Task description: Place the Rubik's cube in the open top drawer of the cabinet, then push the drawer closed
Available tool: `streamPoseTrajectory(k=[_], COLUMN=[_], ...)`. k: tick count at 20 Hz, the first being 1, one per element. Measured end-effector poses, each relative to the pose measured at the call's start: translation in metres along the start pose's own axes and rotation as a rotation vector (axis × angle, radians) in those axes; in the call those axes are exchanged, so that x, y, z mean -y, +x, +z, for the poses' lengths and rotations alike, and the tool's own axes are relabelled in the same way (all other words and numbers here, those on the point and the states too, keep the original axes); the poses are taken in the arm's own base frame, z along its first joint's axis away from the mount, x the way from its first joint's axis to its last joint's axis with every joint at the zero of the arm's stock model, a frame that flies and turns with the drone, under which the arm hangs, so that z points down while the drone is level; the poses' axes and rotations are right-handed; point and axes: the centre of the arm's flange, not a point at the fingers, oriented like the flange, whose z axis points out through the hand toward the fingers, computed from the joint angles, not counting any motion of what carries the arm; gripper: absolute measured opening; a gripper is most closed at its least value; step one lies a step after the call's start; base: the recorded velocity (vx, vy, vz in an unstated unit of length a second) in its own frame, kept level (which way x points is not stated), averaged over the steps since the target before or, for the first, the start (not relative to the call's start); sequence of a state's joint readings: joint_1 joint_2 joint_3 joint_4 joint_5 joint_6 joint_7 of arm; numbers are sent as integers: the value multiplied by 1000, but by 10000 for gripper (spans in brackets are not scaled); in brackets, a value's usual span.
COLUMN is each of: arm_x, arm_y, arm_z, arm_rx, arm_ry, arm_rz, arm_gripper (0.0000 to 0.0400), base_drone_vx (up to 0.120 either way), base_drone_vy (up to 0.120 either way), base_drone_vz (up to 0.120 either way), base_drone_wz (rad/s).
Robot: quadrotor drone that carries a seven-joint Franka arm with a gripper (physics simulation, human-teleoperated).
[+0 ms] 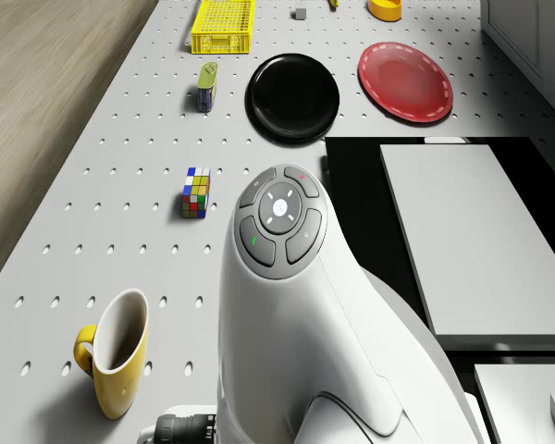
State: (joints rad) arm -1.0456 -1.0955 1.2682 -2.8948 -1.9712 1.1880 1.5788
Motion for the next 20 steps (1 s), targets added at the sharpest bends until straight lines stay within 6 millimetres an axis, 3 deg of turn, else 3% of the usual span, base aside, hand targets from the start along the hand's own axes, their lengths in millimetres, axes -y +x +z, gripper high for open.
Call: streamPoseTrajectory(k=[20], arm_x=[1], arm_y=[-1], arm_z=[0], arm_rx=[-6], arm_ry=[-6], arm_rz=[0], arm_gripper=[400], base_drone_vx=[120], base_drone_vy=[120], base_drone_vz=[-120], base_drone_wz=[0])
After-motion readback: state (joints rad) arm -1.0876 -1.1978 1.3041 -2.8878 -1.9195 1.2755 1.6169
